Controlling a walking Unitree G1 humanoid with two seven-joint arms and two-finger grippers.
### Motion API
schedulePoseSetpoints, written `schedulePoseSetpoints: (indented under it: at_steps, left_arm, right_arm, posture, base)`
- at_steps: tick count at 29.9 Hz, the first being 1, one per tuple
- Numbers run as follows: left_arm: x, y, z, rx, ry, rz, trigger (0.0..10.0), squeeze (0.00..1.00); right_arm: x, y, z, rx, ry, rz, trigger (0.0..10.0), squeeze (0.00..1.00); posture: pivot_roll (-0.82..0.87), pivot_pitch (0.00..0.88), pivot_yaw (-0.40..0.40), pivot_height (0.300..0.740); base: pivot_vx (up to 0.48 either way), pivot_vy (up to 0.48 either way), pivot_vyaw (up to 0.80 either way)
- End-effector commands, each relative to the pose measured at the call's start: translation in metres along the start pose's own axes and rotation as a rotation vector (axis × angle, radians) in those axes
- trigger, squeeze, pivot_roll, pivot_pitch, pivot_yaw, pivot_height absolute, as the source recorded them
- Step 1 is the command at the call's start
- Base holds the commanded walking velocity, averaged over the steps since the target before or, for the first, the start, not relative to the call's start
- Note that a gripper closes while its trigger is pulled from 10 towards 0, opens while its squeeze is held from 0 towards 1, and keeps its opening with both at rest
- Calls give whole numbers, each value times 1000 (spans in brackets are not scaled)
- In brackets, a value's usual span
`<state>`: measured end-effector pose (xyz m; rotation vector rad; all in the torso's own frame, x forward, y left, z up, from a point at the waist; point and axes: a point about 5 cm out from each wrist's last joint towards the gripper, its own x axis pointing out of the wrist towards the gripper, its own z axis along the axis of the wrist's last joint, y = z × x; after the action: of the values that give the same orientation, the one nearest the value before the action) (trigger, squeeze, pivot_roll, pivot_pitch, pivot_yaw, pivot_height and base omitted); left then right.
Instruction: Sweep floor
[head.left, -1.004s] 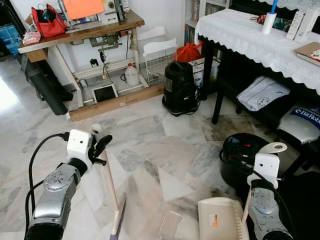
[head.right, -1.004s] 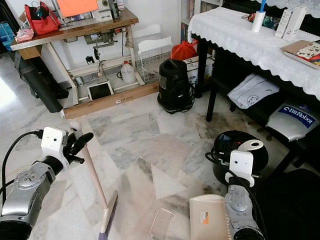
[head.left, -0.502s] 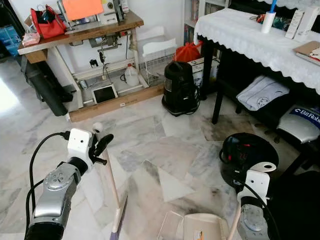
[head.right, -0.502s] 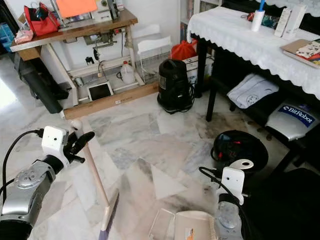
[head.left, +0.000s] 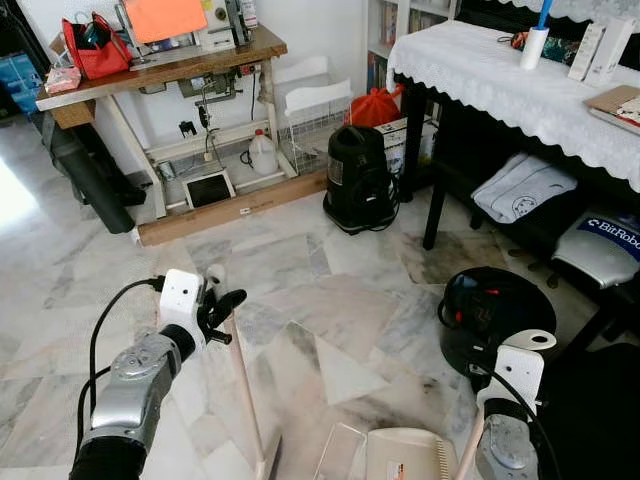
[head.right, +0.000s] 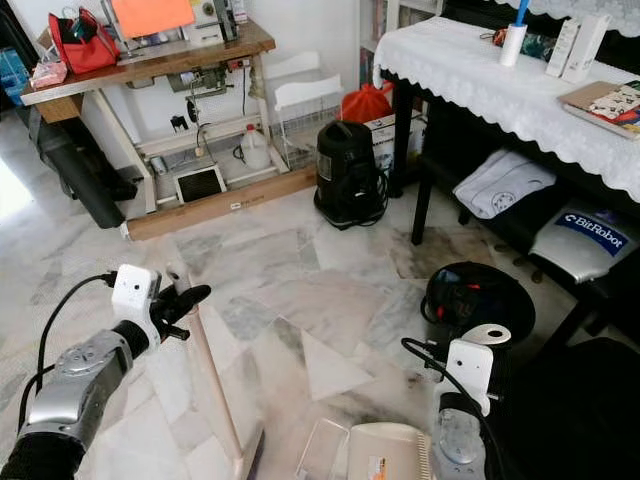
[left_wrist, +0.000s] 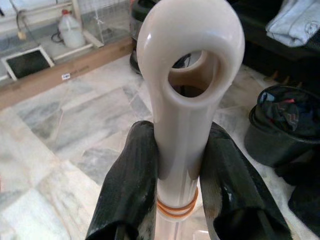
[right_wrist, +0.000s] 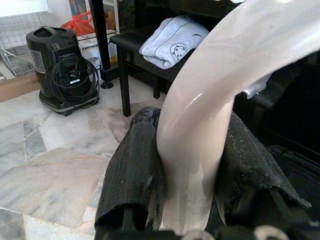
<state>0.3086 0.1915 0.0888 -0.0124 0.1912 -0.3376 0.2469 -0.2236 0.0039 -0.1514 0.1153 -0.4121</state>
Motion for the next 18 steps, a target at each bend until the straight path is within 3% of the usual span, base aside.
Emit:
schedulePoseSetpoints:
  at_steps: [1,4,11,16,18]
  left_arm:
    - [5,1,3,-50,-37,36,10000,0]
    - [8,3,3,-158,-73,82,10000,0]
    - [15,-8,-12,-192,-24,48,10000,0]
    - [21,-13,-12,-321,-12,-11,10000,0]
    - [24,-11,-2,-413,-40,-24,10000,0]
  right_arm:
    - [-11,0,-17,-7,99,1,10000,0]
    - [-10,-3,-15,-12,81,1,10000,0]
    - [-8,-13,-13,-23,59,-12,10000,0]
    - [-5,-17,-11,-28,55,-20,10000,0]
    - [-4,-17,-10,-24,53,-21,10000,0]
  posture:
    - [35,0,108,740]
    - [11,0,105,740]
    - [-20,0,91,740]
    - [-35,0,92,740]
    - [-30,0,93,740]
  base:
    - [0,0,0]
    - [0,0,0]
    - [0,0,0]
    - [0,0,0]
    - [0,0,0]
